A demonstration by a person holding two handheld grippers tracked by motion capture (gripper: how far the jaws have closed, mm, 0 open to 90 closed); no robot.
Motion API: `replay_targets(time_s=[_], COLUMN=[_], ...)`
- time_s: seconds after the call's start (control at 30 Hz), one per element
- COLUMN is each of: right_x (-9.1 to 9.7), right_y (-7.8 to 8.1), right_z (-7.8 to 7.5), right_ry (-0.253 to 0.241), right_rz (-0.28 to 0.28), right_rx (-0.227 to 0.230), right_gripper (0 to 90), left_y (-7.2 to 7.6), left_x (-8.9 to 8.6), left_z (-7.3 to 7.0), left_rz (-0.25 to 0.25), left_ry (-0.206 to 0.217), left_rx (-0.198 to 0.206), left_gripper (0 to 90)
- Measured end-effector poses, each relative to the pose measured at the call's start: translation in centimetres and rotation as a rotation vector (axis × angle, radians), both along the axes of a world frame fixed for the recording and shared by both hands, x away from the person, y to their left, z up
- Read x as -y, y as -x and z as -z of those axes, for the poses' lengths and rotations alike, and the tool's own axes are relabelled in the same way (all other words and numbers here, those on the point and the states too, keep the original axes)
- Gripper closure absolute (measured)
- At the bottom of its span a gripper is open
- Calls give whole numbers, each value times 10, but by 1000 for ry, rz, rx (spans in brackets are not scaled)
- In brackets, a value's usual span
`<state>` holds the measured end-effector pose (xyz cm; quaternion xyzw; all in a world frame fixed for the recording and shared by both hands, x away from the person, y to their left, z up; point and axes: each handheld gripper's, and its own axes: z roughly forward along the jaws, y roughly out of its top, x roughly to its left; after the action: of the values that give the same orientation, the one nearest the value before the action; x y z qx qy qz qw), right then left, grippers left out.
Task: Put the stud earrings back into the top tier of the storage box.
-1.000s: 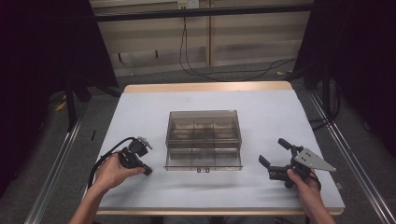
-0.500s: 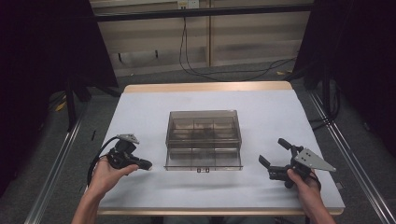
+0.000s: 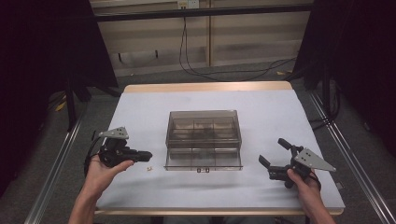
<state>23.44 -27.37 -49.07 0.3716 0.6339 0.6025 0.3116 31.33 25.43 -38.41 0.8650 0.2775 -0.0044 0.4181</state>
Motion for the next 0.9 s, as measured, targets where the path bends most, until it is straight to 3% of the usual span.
replay_targets(time_s=[0.07,0.13,0.33,0.5,0.67,0.8,0.9], right_x=[0,0,0,0,0,0,0], right_y=[0,0,0,0,0,0,0], right_z=[0,0,0,0,0,0,0], right_ry=[0,1,-1,0,0,0,1], right_rz=[-1,2,-3,0,-1,-3,0], right_rx=[0,0,2,1,0,2,1], right_gripper=[5,5,5,5,5,5,5], left_y=[0,0,-5,-8,-11,-14,-17], left_x=[1,4,24,40,69,84,91], left_z=[-3,-14,-35,-43,-49,-53,-56], left_rz=[0,2,35,69,122,155,176], left_ry=[15,58,67,55,52,11,5], left_rx=[19,53,99,106,98,98,89], left_gripper=[855,856,855,854,854,853,853])
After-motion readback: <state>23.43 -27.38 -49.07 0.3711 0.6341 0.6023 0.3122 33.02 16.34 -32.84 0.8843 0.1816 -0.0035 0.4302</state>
